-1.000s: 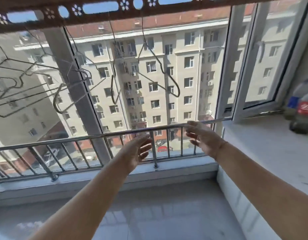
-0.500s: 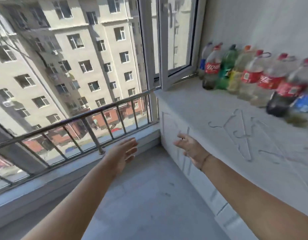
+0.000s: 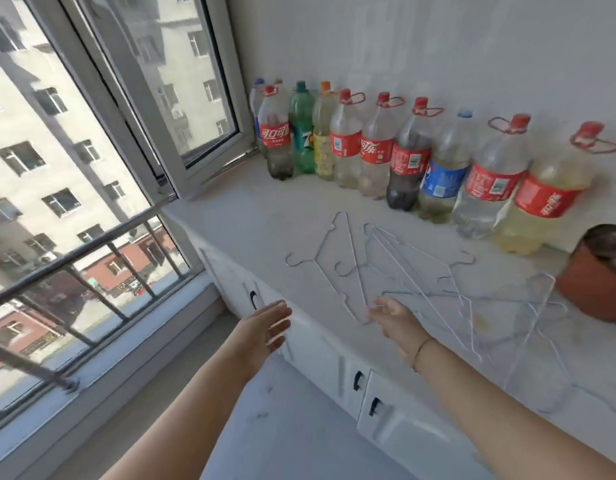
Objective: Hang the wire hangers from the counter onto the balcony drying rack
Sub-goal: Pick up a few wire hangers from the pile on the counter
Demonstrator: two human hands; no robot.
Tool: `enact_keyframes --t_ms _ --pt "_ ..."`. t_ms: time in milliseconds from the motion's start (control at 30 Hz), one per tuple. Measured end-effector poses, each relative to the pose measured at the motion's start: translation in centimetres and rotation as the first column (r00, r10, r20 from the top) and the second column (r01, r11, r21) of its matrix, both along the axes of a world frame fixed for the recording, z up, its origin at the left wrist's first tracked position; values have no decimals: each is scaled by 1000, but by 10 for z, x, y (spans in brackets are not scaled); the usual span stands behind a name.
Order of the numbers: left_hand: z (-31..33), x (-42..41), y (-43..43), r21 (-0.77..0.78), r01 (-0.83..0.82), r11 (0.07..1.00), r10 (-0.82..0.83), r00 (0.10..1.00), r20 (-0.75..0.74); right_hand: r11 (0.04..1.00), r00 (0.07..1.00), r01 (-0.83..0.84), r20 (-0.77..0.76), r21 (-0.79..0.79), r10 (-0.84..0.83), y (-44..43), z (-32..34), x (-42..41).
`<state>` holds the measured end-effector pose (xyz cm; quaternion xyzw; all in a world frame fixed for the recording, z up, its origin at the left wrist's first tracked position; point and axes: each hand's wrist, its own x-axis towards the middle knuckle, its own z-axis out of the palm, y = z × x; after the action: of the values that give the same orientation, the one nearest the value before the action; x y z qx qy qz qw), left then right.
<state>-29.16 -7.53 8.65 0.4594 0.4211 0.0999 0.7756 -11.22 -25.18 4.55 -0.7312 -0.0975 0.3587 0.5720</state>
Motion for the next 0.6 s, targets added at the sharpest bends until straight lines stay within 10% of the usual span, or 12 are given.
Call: enact_keyframes --t_ms 600 --pt "-59 191 -39 -164 322 932 -340 936 -93 786 779 599 -115 -151 -616 -95 -36 168"
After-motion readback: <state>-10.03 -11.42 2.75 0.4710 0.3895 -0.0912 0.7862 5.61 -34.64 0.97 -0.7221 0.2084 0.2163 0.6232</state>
